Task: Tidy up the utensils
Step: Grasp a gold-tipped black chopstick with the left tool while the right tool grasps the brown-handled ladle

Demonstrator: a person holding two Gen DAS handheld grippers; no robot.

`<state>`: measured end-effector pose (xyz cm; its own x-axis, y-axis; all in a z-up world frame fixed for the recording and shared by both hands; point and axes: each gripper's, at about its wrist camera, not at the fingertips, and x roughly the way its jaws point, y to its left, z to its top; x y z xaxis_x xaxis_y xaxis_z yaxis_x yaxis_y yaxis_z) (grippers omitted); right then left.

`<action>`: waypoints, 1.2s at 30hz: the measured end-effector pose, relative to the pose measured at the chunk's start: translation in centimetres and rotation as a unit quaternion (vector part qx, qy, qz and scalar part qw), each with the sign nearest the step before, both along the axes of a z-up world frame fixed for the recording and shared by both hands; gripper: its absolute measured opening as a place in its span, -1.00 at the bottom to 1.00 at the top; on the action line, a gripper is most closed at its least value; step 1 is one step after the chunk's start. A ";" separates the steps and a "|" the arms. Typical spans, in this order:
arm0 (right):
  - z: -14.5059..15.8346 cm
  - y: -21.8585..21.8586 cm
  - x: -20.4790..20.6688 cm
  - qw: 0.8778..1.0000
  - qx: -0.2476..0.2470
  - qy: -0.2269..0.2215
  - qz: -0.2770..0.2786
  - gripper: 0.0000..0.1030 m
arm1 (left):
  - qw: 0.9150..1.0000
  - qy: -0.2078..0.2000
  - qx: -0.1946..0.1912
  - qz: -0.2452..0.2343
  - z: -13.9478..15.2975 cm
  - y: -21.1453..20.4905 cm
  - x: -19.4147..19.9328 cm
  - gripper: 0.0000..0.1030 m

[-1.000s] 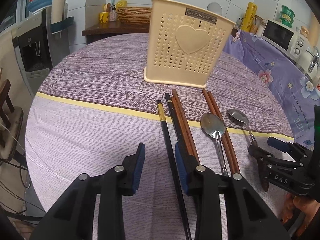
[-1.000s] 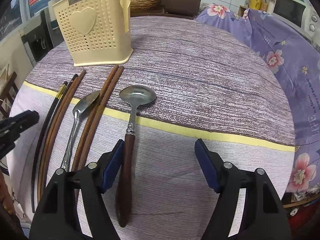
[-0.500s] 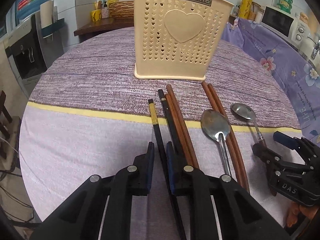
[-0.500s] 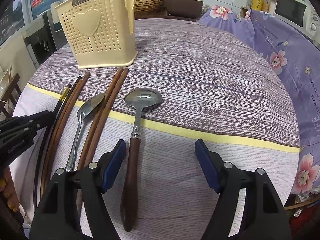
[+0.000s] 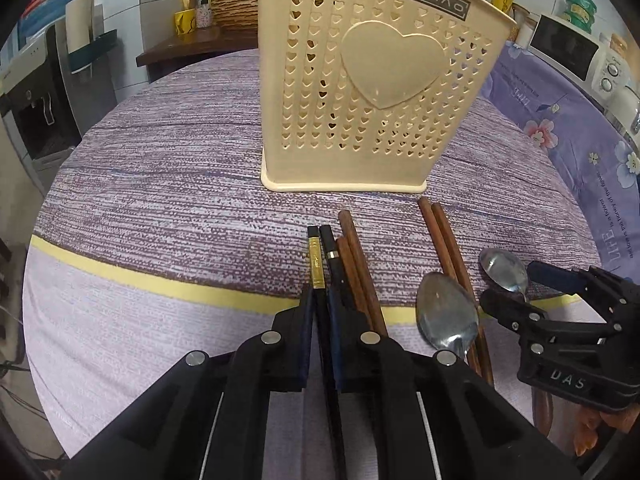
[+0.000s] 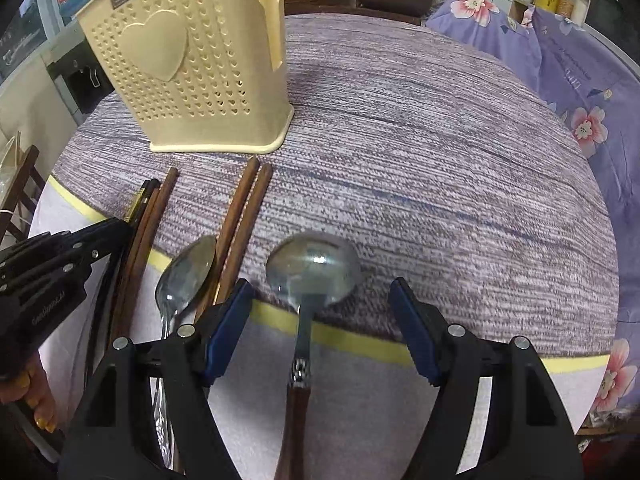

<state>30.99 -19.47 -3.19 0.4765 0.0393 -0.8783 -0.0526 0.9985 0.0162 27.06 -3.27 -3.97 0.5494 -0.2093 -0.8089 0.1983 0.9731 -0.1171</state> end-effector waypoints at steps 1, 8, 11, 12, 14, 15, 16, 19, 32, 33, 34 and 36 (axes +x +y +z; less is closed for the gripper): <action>0.0 0.1 0.4 1.000 -0.002 0.001 0.001 0.38 | 1.000 0.001 0.000 0.000 0.0 0.0 0.2 -0.83; 0.3 0.0 1.4 1.000 -0.003 0.001 -0.003 -0.02 | 1.000 0.005 0.010 -0.001 0.1 -0.3 1.0 -0.84; 0.2 -0.1 1.4 1.000 -0.001 0.000 -0.002 -0.07 | 1.000 0.004 0.016 -0.002 0.1 -0.4 1.2 -0.84; 0.2 -0.2 1.3 1.000 -0.001 -0.001 -0.002 -0.07 | 1.000 0.002 0.018 -0.002 0.1 -0.4 1.1 -0.84; 0.2 -0.2 1.1 1.000 -0.001 0.000 -0.001 -0.07 | 1.000 0.001 0.020 -0.004 0.1 -0.4 1.1 -0.84; 0.2 -0.1 1.0 1.000 -0.001 0.001 -0.001 -0.06 | 1.000 0.001 0.021 -0.003 0.1 -0.4 1.0 -0.84; 0.2 -0.1 1.0 1.000 0.000 0.003 -0.001 -0.03 | 1.000 0.001 0.020 -0.003 0.1 -0.4 1.1 -0.84; 0.1 -0.2 1.1 1.000 0.002 0.006 -0.004 0.10 | 1.000 0.002 0.020 -0.003 0.2 -0.5 1.1 -0.84; -0.2 0.6 0.1 0.999 -0.003 -0.008 -0.044 0.02 | 1.000 -0.001 0.022 -0.001 0.1 -0.5 1.0 -0.84; -0.2 0.7 0.0 0.999 -0.004 -0.010 -0.041 -0.06 | 1.000 -0.002 0.024 -0.002 0.1 -0.6 1.0 -0.84; -0.2 0.8 0.0 0.999 -0.006 -0.010 -0.039 -0.07 | 1.000 -0.001 0.025 -0.002 0.2 -0.7 1.0 -0.84; -0.2 0.8 0.1 0.999 -0.005 -0.009 -0.036 -0.07 | 1.000 0.000 0.023 -0.002 0.2 -0.6 1.1 -0.84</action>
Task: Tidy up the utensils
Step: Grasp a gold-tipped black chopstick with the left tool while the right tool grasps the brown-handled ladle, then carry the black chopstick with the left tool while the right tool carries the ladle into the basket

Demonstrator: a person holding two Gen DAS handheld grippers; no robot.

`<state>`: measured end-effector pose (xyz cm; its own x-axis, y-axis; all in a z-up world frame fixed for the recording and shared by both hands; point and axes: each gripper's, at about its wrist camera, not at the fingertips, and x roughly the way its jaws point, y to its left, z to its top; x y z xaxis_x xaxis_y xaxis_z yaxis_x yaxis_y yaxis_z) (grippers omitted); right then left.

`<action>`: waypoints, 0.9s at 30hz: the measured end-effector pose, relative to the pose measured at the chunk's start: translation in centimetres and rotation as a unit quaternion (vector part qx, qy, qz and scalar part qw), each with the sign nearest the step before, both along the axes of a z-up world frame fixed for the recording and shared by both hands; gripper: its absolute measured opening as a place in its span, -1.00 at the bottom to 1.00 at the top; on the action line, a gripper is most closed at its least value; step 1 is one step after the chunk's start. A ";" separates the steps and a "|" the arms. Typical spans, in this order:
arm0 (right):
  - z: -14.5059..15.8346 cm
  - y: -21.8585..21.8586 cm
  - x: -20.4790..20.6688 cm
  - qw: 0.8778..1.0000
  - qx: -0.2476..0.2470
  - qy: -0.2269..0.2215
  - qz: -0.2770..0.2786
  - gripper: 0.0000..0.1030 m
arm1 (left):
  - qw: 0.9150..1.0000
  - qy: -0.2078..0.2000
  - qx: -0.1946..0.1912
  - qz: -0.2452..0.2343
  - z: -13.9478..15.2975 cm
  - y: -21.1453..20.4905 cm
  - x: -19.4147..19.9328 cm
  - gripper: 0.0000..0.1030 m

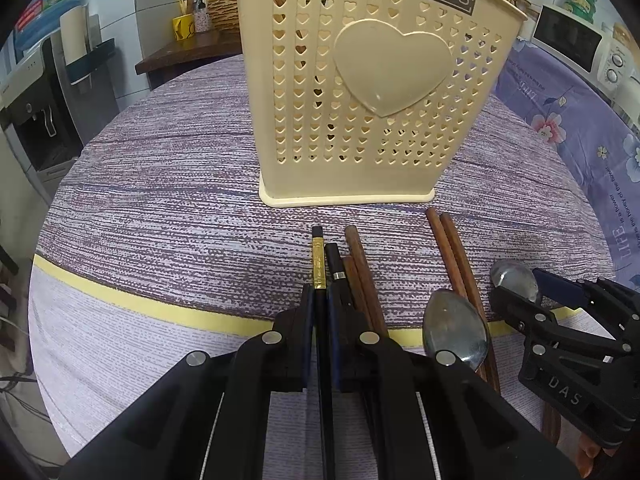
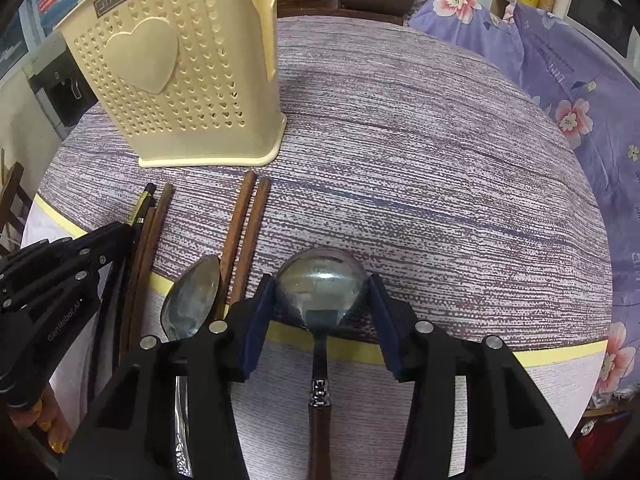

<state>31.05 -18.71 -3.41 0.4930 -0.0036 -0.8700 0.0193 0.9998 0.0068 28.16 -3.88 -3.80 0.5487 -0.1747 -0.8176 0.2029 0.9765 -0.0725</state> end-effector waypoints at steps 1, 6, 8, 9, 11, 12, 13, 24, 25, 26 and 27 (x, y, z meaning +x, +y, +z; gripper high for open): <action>0.0 -0.1 0.0 1.000 0.001 0.000 0.002 -0.07 | 1.000 0.000 -0.001 0.000 0.0 0.0 0.0 -0.84; 0.2 -0.8 0.0 1.000 0.024 -0.008 0.008 -0.07 | 1.000 -0.002 0.000 0.001 0.0 0.0 0.0 -0.84; 0.2 -1.2 0.0 0.999 0.038 -0.014 0.007 -0.07 | 1.000 -0.003 -0.003 0.002 0.0 0.0 0.0 -0.84; 0.3 -1.4 0.0 0.999 0.046 -0.019 0.008 -0.07 | 1.000 -0.003 -0.004 0.002 0.0 0.0 0.0 -0.84; 0.6 -1.6 -0.1 0.998 0.052 -0.029 0.009 -0.07 | 1.000 -0.003 -0.007 0.002 0.0 0.2 0.1 -0.84; 0.8 -1.7 -0.1 0.998 0.056 -0.035 0.011 -0.07 | 1.000 -0.003 -0.011 0.004 0.1 0.3 0.1 -0.84; 1.1 -1.9 -0.1 0.997 0.061 -0.042 0.013 -0.07 | 1.000 -0.005 -0.014 0.007 0.1 0.5 0.2 -0.84; 7.7 -3.7 -4.6 0.982 0.085 -0.164 0.036 -0.07 | 0.993 -0.093 -0.076 0.003 6.7 2.8 -2.5 -0.85; 8.3 -3.8 -5.0 0.980 0.085 -0.173 0.039 -0.07 | 0.991 -0.104 -0.082 0.003 7.5 3.0 -2.9 -0.85; 8.8 -3.9 -5.4 0.979 0.084 -0.183 0.040 -0.07 | 0.990 -0.115 -0.086 0.002 8.1 3.2 -3.4 -0.85; 9.3 -4.2 -5.8 0.977 0.083 -0.190 0.040 -0.07 | 0.988 -0.127 -0.091 0.001 8.9 3.4 -3.8 -0.85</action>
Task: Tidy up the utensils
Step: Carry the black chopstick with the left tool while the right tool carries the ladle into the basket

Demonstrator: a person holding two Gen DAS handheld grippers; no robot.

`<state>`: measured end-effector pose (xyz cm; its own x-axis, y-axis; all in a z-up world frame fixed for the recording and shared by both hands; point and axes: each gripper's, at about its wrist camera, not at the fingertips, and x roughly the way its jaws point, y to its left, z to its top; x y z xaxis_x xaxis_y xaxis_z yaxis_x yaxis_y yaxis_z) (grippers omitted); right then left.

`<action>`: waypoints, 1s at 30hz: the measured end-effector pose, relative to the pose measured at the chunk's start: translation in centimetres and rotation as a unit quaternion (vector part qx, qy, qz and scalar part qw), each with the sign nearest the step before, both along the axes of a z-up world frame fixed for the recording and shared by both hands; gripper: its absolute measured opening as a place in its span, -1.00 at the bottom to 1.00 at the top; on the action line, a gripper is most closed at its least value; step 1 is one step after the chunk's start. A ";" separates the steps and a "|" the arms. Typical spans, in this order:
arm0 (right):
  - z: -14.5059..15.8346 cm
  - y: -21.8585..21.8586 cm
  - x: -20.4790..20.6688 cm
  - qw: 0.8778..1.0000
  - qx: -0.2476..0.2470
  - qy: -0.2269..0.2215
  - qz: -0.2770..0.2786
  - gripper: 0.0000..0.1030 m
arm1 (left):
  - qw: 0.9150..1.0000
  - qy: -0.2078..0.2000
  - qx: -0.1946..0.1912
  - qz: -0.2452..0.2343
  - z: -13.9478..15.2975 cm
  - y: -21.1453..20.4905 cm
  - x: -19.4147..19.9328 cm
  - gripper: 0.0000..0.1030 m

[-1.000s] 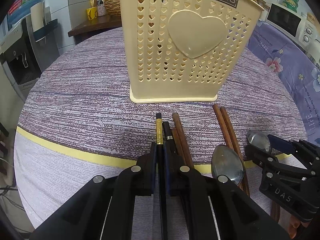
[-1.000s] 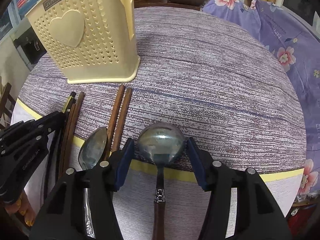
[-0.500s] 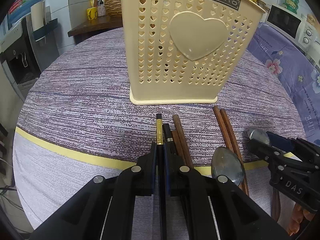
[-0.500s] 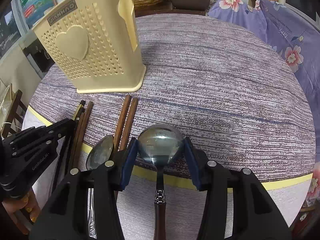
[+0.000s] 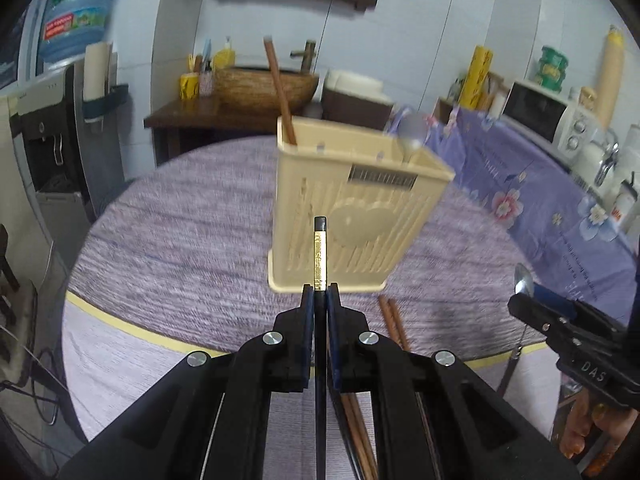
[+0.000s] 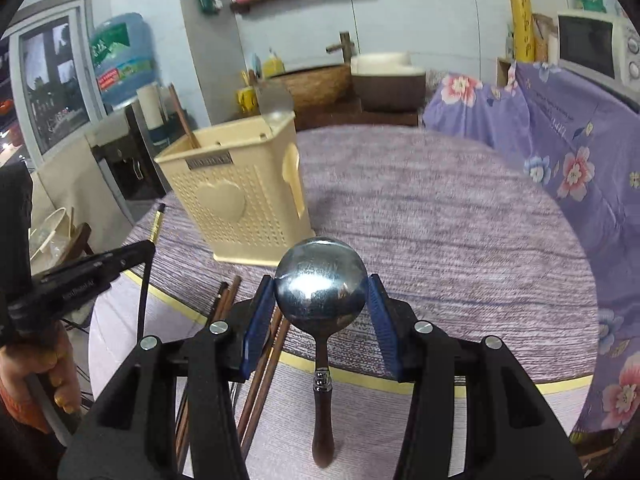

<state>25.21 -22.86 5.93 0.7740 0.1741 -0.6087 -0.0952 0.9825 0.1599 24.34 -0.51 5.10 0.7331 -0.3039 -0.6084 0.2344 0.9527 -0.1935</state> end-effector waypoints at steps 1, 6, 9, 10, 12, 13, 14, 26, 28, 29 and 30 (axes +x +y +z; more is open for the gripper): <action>0.3 0.1 -0.4 1.000 -0.001 -0.007 -0.001 -0.07 | 1.000 -0.011 -0.005 0.001 0.7 0.2 -0.4 -0.85; 0.9 0.1 -1.0 1.000 -0.007 -0.017 0.004 -0.08 | 0.999 -0.051 -0.013 0.008 2.5 0.6 -1.5 -0.85; 1.0 0.2 -1.3 1.000 -0.007 -0.020 0.002 -0.08 | 0.999 -0.049 -0.018 0.005 2.5 0.8 -1.3 -0.85; 1.0 0.2 -1.4 1.000 -0.007 -0.021 0.002 -0.08 | 0.999 -0.050 -0.018 0.006 2.5 1.0 -1.3 -0.85; 1.0 0.1 -1.5 1.000 -0.007 -0.022 0.001 -0.08 | 0.998 -0.051 -0.021 0.007 2.4 1.2 -1.4 -0.85; 1.0 0.1 -1.5 1.000 -0.007 -0.022 0.001 -0.08 | 0.998 -0.051 -0.023 0.007 2.4 1.3 -1.5 -0.85; 1.1 0.1 -1.5 1.000 -0.007 -0.024 0.002 -0.08 | 0.998 -0.051 -0.026 0.006 2.5 1.5 -1.5 -0.85; 4.3 0.1 -0.8 0.998 0.010 -0.065 0.013 -0.08 | 0.996 -0.086 -0.038 0.000 5.2 2.0 -2.1 -0.85; 5.5 0.1 -0.2 0.997 0.016 -0.072 0.020 -0.08 | 0.995 -0.093 -0.043 -0.005 6.3 2.0 -1.8 -0.85; 6.0 0.2 0.0 0.997 0.018 -0.074 0.024 -0.08 | 0.994 -0.096 -0.044 -0.007 6.8 2.1 -1.7 -0.85; 6.8 0.3 0.4 0.996 0.020 -0.078 0.029 -0.08 | 0.994 -0.101 -0.045 -0.009 7.6 2.0 -1.5 -0.85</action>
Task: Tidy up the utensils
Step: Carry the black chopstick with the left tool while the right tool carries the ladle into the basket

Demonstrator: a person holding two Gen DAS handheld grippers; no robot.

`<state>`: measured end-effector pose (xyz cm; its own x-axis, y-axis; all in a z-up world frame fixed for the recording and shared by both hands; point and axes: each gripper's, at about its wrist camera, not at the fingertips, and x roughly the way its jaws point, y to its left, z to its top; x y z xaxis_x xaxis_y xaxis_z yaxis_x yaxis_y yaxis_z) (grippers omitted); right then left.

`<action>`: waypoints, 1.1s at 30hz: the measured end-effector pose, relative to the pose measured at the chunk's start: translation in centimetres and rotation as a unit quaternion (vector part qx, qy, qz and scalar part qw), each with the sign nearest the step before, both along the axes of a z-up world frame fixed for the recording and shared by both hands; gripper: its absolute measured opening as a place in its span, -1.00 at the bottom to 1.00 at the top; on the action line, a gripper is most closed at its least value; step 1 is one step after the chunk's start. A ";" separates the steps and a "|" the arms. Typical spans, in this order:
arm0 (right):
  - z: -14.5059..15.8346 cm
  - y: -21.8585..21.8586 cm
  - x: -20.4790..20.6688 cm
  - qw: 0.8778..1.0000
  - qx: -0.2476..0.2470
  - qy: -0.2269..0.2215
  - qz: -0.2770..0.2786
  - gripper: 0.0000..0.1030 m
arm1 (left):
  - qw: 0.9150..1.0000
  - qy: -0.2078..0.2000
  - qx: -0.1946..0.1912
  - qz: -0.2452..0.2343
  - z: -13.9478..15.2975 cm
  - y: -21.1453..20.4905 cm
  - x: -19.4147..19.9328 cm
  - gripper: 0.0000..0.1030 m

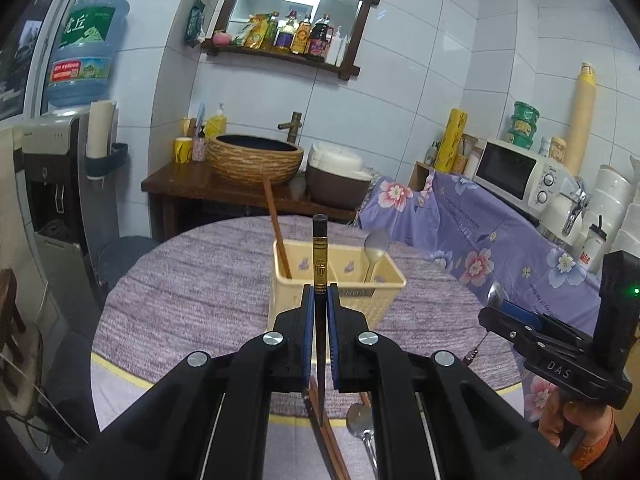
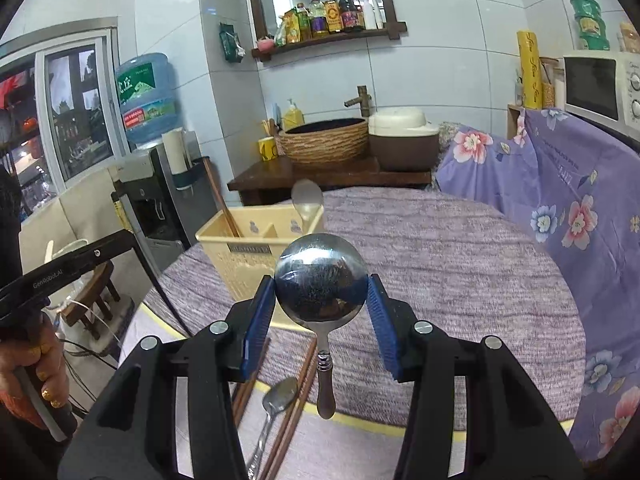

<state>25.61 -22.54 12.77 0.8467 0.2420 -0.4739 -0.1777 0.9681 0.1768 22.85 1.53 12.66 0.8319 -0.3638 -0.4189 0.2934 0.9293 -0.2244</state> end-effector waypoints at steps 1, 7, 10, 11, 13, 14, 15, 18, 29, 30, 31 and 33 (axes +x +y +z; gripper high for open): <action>0.8 0.1 0.3 1.000 0.000 -0.005 0.004 -0.08 | 1.000 -0.006 0.002 -0.001 0.7 0.0 0.1 -0.85; 6.8 1.5 3.6 0.999 -0.004 -0.038 0.018 -0.08 | 0.999 -0.036 -0.001 -0.012 6.1 -0.5 2.1 -0.85; 9.8 2.0 5.7 0.998 0.006 -0.052 0.020 -0.08 | 0.998 -0.062 0.001 0.001 9.1 -0.8 3.2 -0.85; 10.7 2.2 6.5 0.998 0.010 -0.059 0.017 -0.08 | 0.997 -0.074 0.002 0.008 10.2 -0.9 3.6 -0.85; 11.7 2.8 7.5 0.997 0.010 -0.070 0.012 -0.08 | 0.996 -0.091 0.001 0.022 11.3 -0.8 4.2 -0.85; 11.9 3.1 7.9 0.997 0.009 -0.073 0.012 -0.08 | 0.995 -0.094 -0.002 0.027 11.7 -0.8 4.7 -0.85; 12.0 3.4 8.3 0.997 0.006 -0.076 0.012 -0.08 | 0.995 -0.099 -0.002 0.033 11.9 -0.9 5.2 -0.85; 10.8 4.5 9.3 0.997 -0.009 -0.082 -0.001 -0.08 | 0.994 -0.098 0.003 0.049 10.9 -1.2 6.5 -0.85; 1.4 6.9 9.9 0.996 -0.054 -0.065 -0.019 -0.07 | 0.998 -0.031 0.010 0.056 2.0 -1.6 8.4 -0.85; 0.9 7.0 9.9 0.996 -0.056 -0.062 -0.020 -0.07 | 0.998 -0.024 0.011 0.054 1.3 -1.8 8.4 -0.85; 0.2 7.1 9.9 0.996 -0.057 -0.058 -0.021 -0.07 | 0.998 -0.018 0.011 0.052 0.8 -1.8 8.4 -0.85; -0.7 7.1 10.0 0.997 -0.061 -0.050 -0.020 -0.07 | 0.999 -0.008 0.012 0.052 -0.2 -1.8 8.6 -0.85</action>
<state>35.60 -15.40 12.06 0.8991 0.1521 -0.4105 -0.1488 0.9881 0.0402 31.40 -0.31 12.47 0.8709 -0.2653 -0.4137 0.1987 0.9600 -0.1974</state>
